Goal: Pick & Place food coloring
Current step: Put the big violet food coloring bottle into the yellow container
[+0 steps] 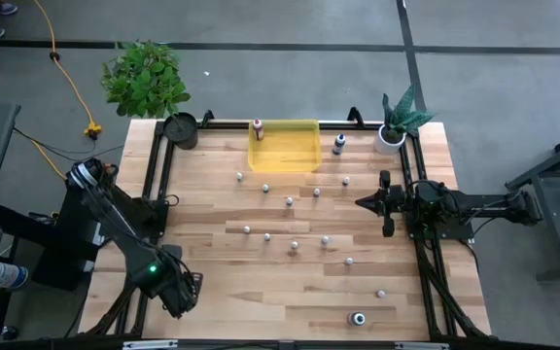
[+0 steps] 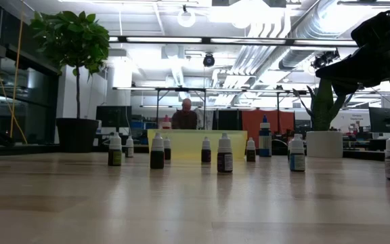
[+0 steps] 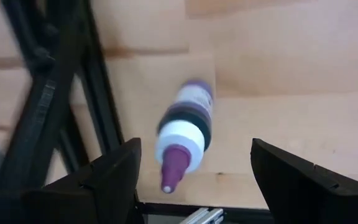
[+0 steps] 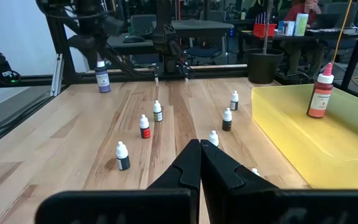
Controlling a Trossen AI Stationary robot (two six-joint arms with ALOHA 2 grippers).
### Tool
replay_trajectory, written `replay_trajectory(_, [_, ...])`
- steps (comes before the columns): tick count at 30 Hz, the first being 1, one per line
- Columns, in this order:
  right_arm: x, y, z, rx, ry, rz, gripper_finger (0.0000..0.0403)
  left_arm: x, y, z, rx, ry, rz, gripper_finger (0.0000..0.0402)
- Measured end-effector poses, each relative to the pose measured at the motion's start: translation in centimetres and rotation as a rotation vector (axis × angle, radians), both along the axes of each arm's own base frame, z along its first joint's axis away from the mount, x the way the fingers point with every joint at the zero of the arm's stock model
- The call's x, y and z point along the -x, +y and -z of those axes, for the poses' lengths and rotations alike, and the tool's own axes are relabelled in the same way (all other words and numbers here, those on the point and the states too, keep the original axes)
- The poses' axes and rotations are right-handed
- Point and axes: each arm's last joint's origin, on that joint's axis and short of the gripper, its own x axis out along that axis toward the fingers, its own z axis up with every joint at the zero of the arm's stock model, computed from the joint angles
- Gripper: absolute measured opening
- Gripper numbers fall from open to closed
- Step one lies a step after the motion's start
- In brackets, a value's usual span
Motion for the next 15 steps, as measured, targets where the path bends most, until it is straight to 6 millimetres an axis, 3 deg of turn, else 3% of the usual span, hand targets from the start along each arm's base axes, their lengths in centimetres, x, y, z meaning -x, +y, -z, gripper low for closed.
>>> replay_trajectory(6, [0.0,0.0,0.0,0.0,0.0,0.0,0.0,0.1,-0.3,2.0,0.074,0.0,0.0,0.0291])
replay_trajectory(15, [0.0,0.0,0.0,0.0,0.0,0.0,0.0,0.5,0.0,2.0,0.054,0.049,0.004,0.0273])
